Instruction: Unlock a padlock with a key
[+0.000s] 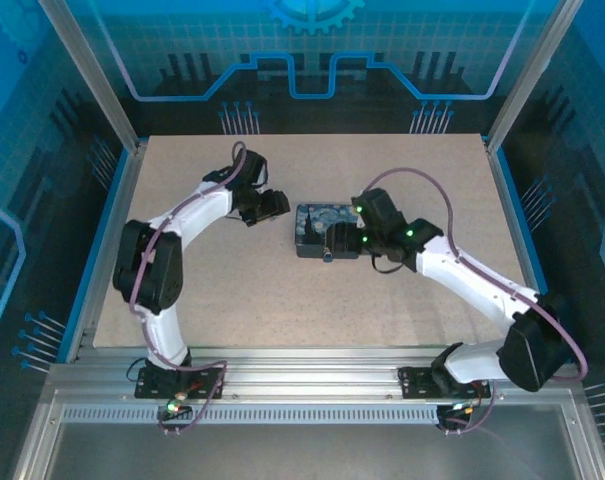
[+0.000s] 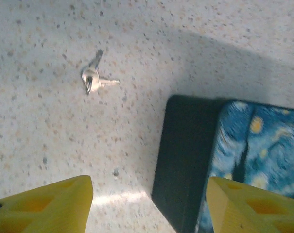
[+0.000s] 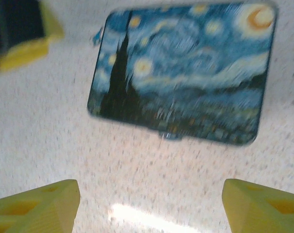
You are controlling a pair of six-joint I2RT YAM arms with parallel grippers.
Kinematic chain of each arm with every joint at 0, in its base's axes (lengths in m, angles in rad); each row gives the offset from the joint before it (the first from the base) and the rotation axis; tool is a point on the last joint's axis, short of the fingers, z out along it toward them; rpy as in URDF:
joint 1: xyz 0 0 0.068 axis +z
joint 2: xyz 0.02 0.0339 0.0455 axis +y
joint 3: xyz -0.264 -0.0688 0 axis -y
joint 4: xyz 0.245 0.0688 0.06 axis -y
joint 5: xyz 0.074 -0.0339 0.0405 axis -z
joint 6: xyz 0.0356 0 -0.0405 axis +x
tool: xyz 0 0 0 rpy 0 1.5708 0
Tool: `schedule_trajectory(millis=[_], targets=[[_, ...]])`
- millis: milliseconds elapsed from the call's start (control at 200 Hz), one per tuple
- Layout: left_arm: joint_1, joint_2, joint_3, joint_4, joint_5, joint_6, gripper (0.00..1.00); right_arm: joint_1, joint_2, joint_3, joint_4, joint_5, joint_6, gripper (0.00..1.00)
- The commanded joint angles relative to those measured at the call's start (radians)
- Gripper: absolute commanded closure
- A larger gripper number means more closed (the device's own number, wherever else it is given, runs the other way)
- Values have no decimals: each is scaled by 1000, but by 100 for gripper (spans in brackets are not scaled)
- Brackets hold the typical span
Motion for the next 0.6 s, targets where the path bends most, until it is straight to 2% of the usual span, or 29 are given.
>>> schedule_trajectory(millis=[0,140,315,375,470,595], targets=[[2,85,84,-92,-65,39,38,81,-42,-39,-11,61,7,22],[2,147,151,-115,-93,45,39,133,-32,-46,-11,91,13,22],[0,208,223,-147,-112,52,43,150,-26,-59,0,102,33,22],[0,227,242,-155,-117,57,46,153,-26,-61,-2,106,36,22],[0,258,266,-172,-125,70,56,154,-27,-60,-3,110,40,22],[0,285,281,-188,-142,77,57,156,-28,-57,-8,114,41,22]])
